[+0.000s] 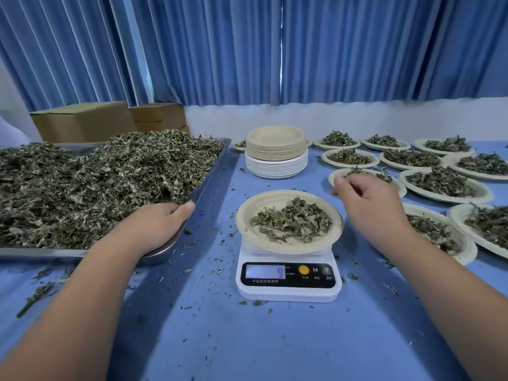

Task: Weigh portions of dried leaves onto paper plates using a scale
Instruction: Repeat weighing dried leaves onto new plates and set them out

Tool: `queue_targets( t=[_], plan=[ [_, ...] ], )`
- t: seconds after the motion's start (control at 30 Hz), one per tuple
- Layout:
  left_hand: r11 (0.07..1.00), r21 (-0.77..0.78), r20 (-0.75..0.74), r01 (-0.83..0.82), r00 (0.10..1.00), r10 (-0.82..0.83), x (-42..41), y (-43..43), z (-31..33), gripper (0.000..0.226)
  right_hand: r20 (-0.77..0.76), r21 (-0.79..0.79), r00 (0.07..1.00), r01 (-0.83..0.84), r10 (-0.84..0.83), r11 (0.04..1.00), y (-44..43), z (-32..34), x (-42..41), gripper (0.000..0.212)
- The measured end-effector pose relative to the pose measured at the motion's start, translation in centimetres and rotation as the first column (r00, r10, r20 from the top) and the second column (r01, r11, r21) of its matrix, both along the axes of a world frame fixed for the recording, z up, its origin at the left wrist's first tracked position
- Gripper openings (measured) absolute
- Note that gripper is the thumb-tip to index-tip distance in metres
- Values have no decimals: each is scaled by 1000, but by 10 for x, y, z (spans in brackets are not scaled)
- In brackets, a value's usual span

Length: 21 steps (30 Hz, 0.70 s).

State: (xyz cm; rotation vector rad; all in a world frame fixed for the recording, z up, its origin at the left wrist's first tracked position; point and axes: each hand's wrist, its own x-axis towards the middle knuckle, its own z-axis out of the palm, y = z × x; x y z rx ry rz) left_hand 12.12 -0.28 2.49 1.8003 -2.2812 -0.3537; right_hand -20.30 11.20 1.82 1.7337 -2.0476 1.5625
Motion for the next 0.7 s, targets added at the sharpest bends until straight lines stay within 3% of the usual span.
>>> queue_targets(
  t=[0.17,0.37,0.53,0.7],
  plan=[
    [992,-120,-1,32,999,-33,3,7,0,52,-35,4,999,-9,9,1000,2,2,5,34],
    [999,42,68,-1,998,-1,0,18,2,75,-67,3,998,-11,11,1000,5,4,10,34],
    [997,-75,100,6,995,2,0,30,-6,55,-53,6,999,3,-2,1000,5,5,7,31],
    [978,-198,225,-70,968,115,-5,38,1,64,-24,-2,1000,4,-4,1000,6,3,5,31]
  ],
)
